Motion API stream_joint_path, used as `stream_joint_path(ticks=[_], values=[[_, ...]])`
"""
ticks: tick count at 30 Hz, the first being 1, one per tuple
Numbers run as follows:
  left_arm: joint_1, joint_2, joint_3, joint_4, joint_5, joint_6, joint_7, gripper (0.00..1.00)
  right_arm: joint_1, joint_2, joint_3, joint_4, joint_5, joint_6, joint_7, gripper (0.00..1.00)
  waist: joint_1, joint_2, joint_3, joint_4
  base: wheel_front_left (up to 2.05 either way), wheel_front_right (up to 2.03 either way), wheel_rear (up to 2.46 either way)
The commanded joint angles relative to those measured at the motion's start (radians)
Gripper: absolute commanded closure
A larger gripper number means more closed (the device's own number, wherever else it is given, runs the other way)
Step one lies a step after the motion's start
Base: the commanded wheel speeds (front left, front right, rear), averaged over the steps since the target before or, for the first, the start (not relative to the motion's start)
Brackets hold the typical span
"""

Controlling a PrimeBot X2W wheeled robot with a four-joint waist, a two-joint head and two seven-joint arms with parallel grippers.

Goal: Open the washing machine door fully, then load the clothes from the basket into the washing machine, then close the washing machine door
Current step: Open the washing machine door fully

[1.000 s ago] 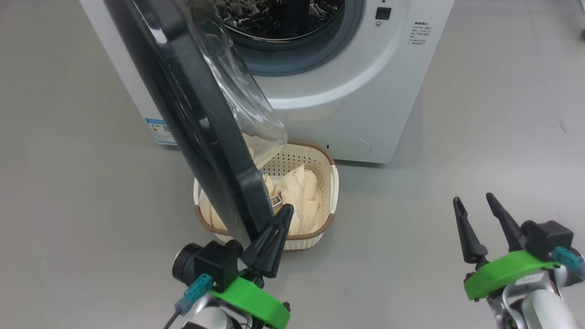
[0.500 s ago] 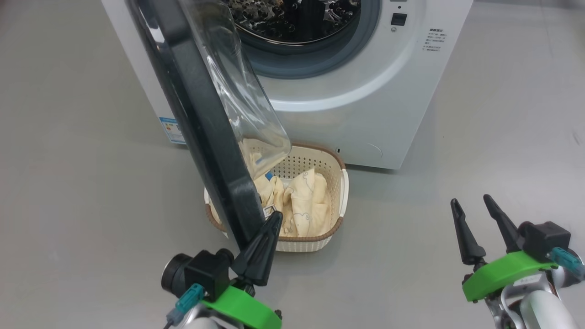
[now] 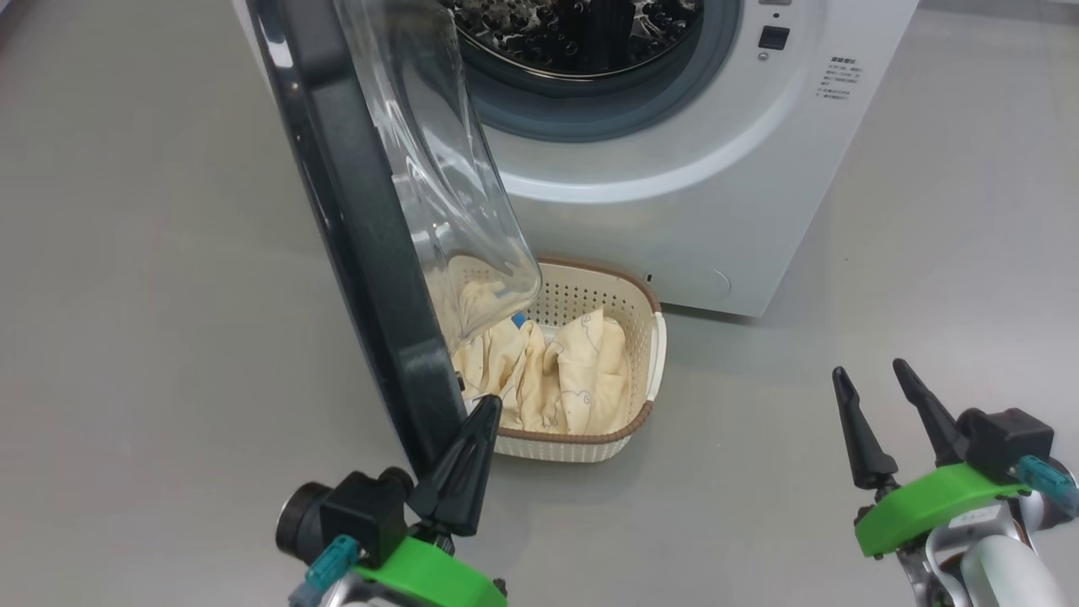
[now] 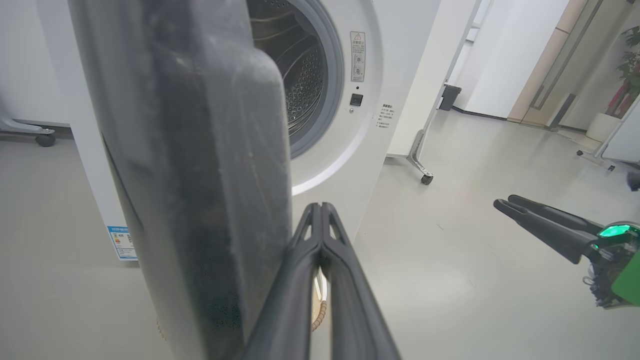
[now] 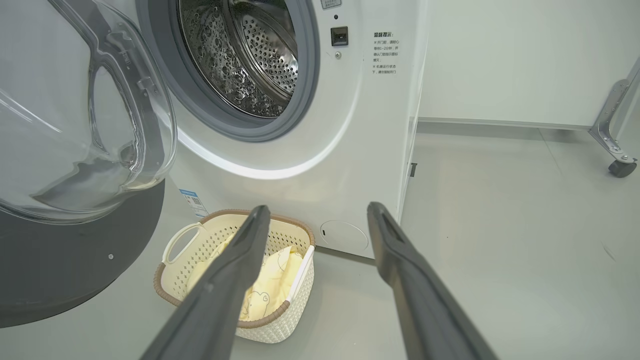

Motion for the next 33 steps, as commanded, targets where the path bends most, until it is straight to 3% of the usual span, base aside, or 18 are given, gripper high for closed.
stream_joint_path(ticks=[1, 21, 33], values=[[-0.029, 0.029, 0.069, -0.032, 0.000, 0.022, 0.001, 1.00, -0.034, -0.019, 0.018, -0.027, 0.007, -0.003, -0.010, 0.00, 0.0000, -0.0001, 0.002, 0.005, 0.00, 0.00, 0.00], [0.026, 0.059, 0.164, -0.070, -0.015, 0.157, 0.018, 1.00, -0.038, -0.023, 0.021, -0.024, 0.015, -0.003, -0.010, 0.00, 0.0000, -0.0001, 0.015, 0.107, 0.00, 0.00, 0.00], [0.015, 0.069, 0.245, -0.016, -0.065, 0.177, -0.016, 1.00, -0.035, -0.042, 0.019, -0.027, 0.018, -0.003, -0.010, 0.00, 0.0000, -0.0001, 0.034, 0.146, 0.00, 0.00, 0.00]])
